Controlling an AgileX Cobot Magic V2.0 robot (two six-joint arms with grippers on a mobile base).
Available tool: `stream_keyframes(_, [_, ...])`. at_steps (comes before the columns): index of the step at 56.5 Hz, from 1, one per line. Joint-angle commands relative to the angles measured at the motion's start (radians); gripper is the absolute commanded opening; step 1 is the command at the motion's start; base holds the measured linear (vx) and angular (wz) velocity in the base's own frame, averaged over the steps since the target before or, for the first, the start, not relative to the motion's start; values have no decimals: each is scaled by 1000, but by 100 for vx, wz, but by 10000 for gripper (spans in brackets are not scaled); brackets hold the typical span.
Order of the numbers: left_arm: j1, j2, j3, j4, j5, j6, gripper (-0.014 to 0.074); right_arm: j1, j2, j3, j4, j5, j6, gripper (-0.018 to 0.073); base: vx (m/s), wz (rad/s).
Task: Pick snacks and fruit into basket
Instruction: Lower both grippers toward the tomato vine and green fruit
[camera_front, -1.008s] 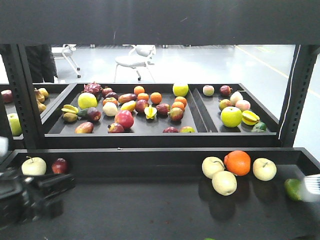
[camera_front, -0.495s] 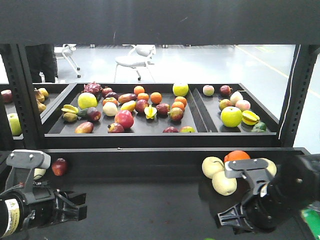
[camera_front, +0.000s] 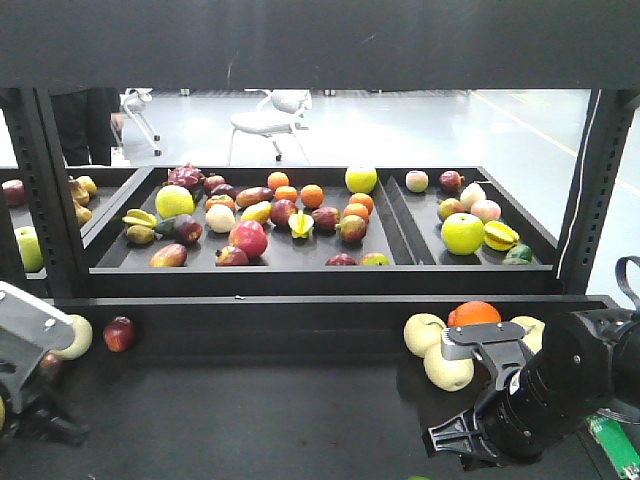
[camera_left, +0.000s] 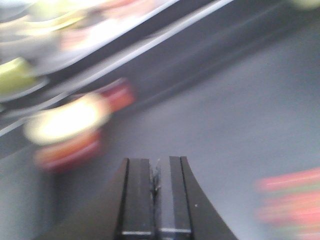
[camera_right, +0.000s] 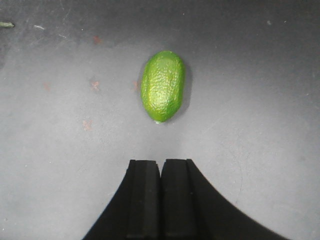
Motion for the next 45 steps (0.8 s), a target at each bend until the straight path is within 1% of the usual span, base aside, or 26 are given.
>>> stream_keyframes(1, [-5, 6, -34, -203, -13, 126, 3, -4, -42, -32, -7, -43, -5, -9, 0, 0])
stream_keyframes(3, [-10, 20, -34, -327, -53, 168, 3, -4, -42, -32, -4, -44, -5, -9, 0, 0])
stream_keyframes(4, [-16, 26, -34, -410, -66, 203, 3, -4, -42, -32, -4, -44, -5, -9, 0, 0])
stream_keyframes(5, [-20, 36, -34, -467, -68, 231, 3, -4, -42, -32, -4, -44, -5, -9, 0, 0])
stream_keyframes(6, [-28, 43, -34, -554, -66, 275, 3, -4, -42, -32, -4, -44, -5, -9, 0, 0])
stream_keyframes(7, [-34, 55, -34, -613, -65, 308, 3, -4, -42, -32, -4, -44, -5, -9, 0, 0])
stream_keyframes(8, [-41, 62, -34, -700, -61, 365, 3, -4, -42, -32, -4, -44, -5, -9, 0, 0])
stream_keyframes(11, [-56, 98, -35, -893, -51, 518, 3, -4, -42, -32, -5, -44, -5, -9, 0, 0])
stream_keyframes(12, [-59, 108, -35, -973, -49, 588, 3, -4, -42, -32, -4, -44, -5, -9, 0, 0])
stream_keyframes(13, [-61, 121, -36, -1025, -50, 635, 3, -4, -42, -32, -2, -45, -5, -9, 0, 0])
stream_keyframes(14, [-63, 129, -36, -1099, -51, 681, 3, -4, -42, -32, 1, -45, -5, -9, 0, 0])
stream_keyframes(15, [-63, 141, -37, -1148, -51, 726, 3, -4, -42, -32, 3, -46, -5, -9, 0, 0])
stream_keyframes(16, [-63, 149, -40, -1222, -49, 789, 3, -4, -42, -32, 4, -47, -5, -9, 0, 0])
stream_keyframes(17, [-63, 161, -46, -1271, -42, 849, 3, -4, -42, -32, 6, -46, -5, -9, 0, 0])
stream_keyframes(18, [-63, 168, -50, -1344, -39, 888, 3, -4, -42, -32, 6, -48, -5, -9, 0, 0])
stream_keyframes(19, [-63, 174, -56, -1389, -34, 925, 3, -4, -42, -32, 6, -48, -5, -9, 0, 0])
stream_keyframes(20, [-63, 183, -65, -1457, -29, 978, 3, -4, -42, -32, 5, -49, -5, -9, 0, 0])
stream_keyframes(21, [-63, 188, -71, -1499, -24, 1026, 3, -4, -42, -32, 5, -50, -5, -9, 0, 0])
stream_keyframes(23, [-62, 197, -90, -1580, -14, 1087, 3, -4, -42, -32, 5, -53, -5, -9, 0, 0])
stream_keyframes(24, [-62, 200, -102, -1636, -8, 1129, 3, -4, -42, -32, 5, -56, -5, -9, 0, 0])
stream_keyframes(28, [-62, 204, -134, -1772, -2, 1223, 3, -4, -41, -32, 7, -65, -3, -9, 0, 0])
stream_keyframes(30, [-62, 204, -153, -1824, -2, 1265, 3, -4, -41, -32, 8, -72, -1, -9, 0, 0])
stream_keyframes(32, [-62, 204, -176, -1851, -2, 1290, 3, -4, -40, -32, 8, -80, -1, -9, 0, 0])
stream_keyframes(35, [-62, 204, -202, -1863, -2, 1293, 3, -4, -35, -32, 10, -98, -1, -9, 0, 0])
stream_keyframes(39, [-62, 204, -228, -1851, -5, 1284, 3, -1, -24, -32, 10, -120, 0, -9, 0, 0])
stream_keyframes(45, [-62, 204, -257, -1835, -12, 1265, 3, 24, 11, -32, -49, -136, 39, -9, 0, 0])
